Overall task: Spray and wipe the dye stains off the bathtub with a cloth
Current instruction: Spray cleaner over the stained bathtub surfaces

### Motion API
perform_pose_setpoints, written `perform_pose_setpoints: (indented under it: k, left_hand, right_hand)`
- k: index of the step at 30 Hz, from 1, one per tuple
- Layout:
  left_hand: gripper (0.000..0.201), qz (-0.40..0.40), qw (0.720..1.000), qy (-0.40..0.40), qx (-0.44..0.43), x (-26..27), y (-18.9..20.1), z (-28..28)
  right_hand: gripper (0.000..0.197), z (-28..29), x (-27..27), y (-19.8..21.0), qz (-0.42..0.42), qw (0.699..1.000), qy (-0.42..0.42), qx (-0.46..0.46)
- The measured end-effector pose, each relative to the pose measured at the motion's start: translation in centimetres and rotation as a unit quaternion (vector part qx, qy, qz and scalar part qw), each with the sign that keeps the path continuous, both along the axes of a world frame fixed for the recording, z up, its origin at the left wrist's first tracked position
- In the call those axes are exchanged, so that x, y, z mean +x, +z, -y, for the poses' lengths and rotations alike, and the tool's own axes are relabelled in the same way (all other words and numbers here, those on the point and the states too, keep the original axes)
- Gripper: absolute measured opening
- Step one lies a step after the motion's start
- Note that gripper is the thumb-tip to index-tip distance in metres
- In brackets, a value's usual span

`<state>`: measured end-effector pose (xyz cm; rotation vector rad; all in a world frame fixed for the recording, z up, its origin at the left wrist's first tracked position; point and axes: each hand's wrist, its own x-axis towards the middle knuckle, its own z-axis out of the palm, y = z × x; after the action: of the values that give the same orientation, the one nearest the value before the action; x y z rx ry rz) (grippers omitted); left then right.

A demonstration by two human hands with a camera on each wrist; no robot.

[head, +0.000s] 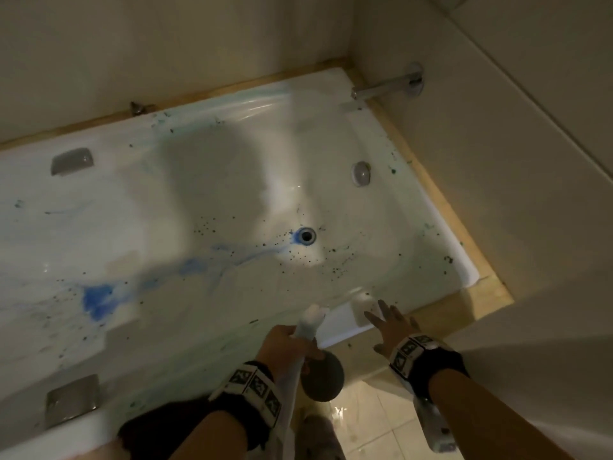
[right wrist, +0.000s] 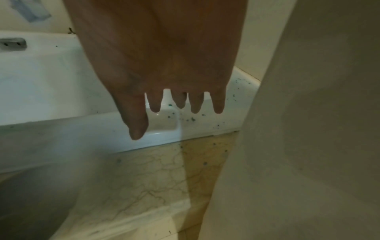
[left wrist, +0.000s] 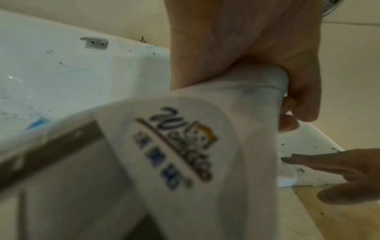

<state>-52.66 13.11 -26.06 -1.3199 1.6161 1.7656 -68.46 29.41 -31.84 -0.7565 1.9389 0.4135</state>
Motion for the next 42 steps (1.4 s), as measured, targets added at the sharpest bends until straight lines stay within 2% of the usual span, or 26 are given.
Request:
perform_pose_setpoints:
  k: [4, 7, 11, 14, 17, 21, 25, 28, 33, 37, 40, 42]
  left_hand:
    - [0.016, 0.001, 1.000, -0.021, 0.004, -2.9, -0.4, -1.1]
    - [0.026, -0.031, 0.998, -0.041, 0.021, -5.0, -0.4, -1.7]
    - [0.013, -0.019, 0.999, -0.034, 0.001, -7.5, -0.4, -2.8]
    - [0.009, -0.041, 0.999, -0.017, 0.009, -9.6, 0.1, -3.1]
    - [0.019, -0.059, 0.997, -0.012, 0.039, -12.1, 0.7, -3.1]
    - [0.012, -0.075, 0.997, -0.022, 0.009, -15.6, 0.9, -3.3]
    - [0.010, -0.086, 0.996, -0.007, -0.001, -18.6, 1.0, -2.9]
    - [0.020, -0.093, 0.995, 0.016, 0.012, -20.0, 1.1, -2.4]
    - [0.009, -0.079, 0.997, 0.018, -0.002, -21.5, 1.2, -2.0]
    - [0.010, -0.074, 0.997, 0.005, 0.003, -23.0, 1.8, -1.8]
    - [0.009, -0.072, 0.997, 0.029, 0.028, -24.0, 2.6, -1.5]
    - [0.011, -0.071, 0.996, 0.050, 0.012, -24.8, 2.9, -1.2]
  right_hand:
    - [0.077, -1.0, -2.5, -0.7, -0.012, 1.000, -0.023, -0.001]
    - [0.076, -1.9, -4.2, -0.9, -0.012, 0.999, -0.039, 0.007]
    - [0.076, -3.0, -5.4, -1.7, -0.021, 0.998, -0.058, 0.003]
    - [0.074, -3.4, -5.8, -2.1, -0.023, 0.998, -0.066, 0.001]
    - [0.072, -3.8, -6.6, -2.3, -0.045, 0.996, -0.075, -0.012]
    - [0.065, -4.1, -8.1, -2.1, -0.085, 0.991, -0.101, -0.018]
    - [0.057, -3.8, -10.2, -1.1, -0.100, 0.988, -0.107, -0.043]
    - [0.051, -2.8, -12.4, -0.2, -0.140, 0.975, -0.144, -0.097]
    - [0.042, -0.3, -14.9, 2.8, -0.147, 0.958, -0.211, -0.124]
    - [0.038, -0.2, -15.7, 5.1, -0.164, 0.965, -0.182, -0.095]
    - [0.034, -0.7, -16.0, 6.2, -0.175, 0.964, -0.187, -0.076]
    - [0.033, -1.0, -15.9, 6.8, -0.188, 0.963, -0.181, -0.071]
